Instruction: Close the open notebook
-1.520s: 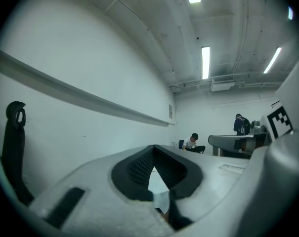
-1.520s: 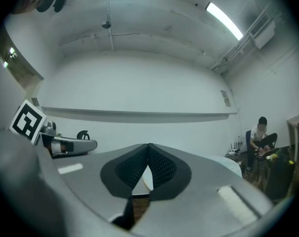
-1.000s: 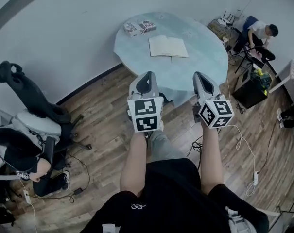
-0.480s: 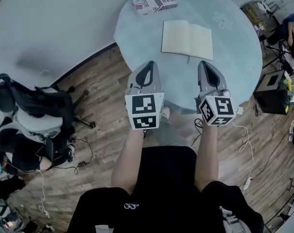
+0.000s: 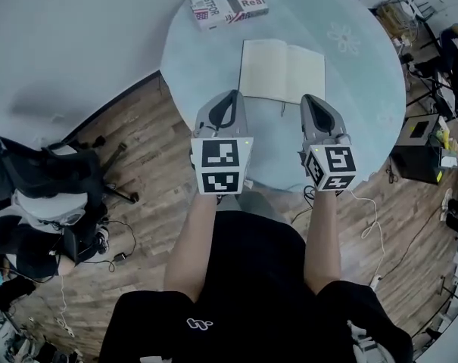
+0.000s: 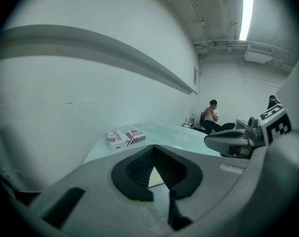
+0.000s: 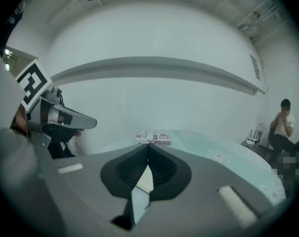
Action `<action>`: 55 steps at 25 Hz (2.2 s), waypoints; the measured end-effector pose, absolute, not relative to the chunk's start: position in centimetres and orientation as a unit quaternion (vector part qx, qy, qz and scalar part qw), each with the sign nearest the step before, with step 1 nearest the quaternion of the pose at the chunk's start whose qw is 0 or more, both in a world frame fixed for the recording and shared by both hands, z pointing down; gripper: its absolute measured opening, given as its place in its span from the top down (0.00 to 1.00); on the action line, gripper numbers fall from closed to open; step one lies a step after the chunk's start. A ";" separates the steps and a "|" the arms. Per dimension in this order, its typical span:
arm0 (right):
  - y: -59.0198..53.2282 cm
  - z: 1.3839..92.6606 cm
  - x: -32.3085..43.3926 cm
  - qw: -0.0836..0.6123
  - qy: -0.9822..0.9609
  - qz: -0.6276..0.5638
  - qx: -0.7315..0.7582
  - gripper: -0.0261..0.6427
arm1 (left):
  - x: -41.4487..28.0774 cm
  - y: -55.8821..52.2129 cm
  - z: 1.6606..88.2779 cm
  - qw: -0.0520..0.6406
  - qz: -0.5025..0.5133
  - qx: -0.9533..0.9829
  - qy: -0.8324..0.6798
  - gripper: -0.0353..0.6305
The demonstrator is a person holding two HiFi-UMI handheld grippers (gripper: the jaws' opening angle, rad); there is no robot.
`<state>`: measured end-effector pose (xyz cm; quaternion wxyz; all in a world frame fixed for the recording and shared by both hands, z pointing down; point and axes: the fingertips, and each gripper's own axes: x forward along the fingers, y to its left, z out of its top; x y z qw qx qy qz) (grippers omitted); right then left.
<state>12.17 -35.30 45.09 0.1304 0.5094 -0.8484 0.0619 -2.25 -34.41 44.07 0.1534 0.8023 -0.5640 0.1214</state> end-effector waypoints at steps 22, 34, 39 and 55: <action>-40.5 64.7 7.6 0.533 -0.782 -0.196 0.257 0.67 | -8.0 -34.5 50.6 0.215 0.197 0.757 -0.585 0.94; -40.8 66.8 7.0 0.582 -0.724 -0.257 0.264 0.76 | -8.8 -34.4 50.2 0.198 0.199 0.748 -0.602 0.94; -40.6 66.4 7.2 0.555 -0.743 -0.223 0.301 0.87 | -7.8 -34.4 50.3 0.196 0.201 0.755 -0.593 0.94; -39.7 62.6 12.5 0.259 -0.805 0.151 0.512 0.92 | -4.0 -33.6 49.0 0.184 0.186 0.786 -0.560 0.94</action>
